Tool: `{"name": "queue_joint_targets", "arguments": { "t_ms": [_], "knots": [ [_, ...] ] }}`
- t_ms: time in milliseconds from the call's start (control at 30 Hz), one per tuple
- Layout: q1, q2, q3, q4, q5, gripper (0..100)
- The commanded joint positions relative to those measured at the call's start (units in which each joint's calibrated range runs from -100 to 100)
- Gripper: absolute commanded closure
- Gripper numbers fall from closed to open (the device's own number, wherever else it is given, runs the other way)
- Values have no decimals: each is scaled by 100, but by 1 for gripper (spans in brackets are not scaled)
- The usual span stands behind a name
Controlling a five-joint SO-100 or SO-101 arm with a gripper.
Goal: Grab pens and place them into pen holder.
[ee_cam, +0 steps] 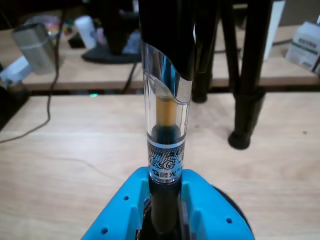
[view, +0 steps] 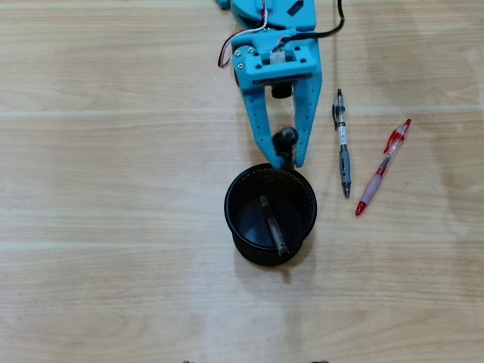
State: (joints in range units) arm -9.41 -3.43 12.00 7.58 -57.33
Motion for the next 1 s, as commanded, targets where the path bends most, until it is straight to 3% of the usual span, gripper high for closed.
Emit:
{"name": "queue_joint_targets", "arguments": {
  "t_ms": [0,400,500,633,867,967],
  "knots": [
    [-107,343,-27,-479,-64,98],
    [78,453,661,-436,-59,98],
    [111,444,724,-479,-38,93],
    [135,444,661,-479,364,88],
    [95,250,652,-444,532,88],
    [-2,-215,652,-169,1065,89]
  ]
}}
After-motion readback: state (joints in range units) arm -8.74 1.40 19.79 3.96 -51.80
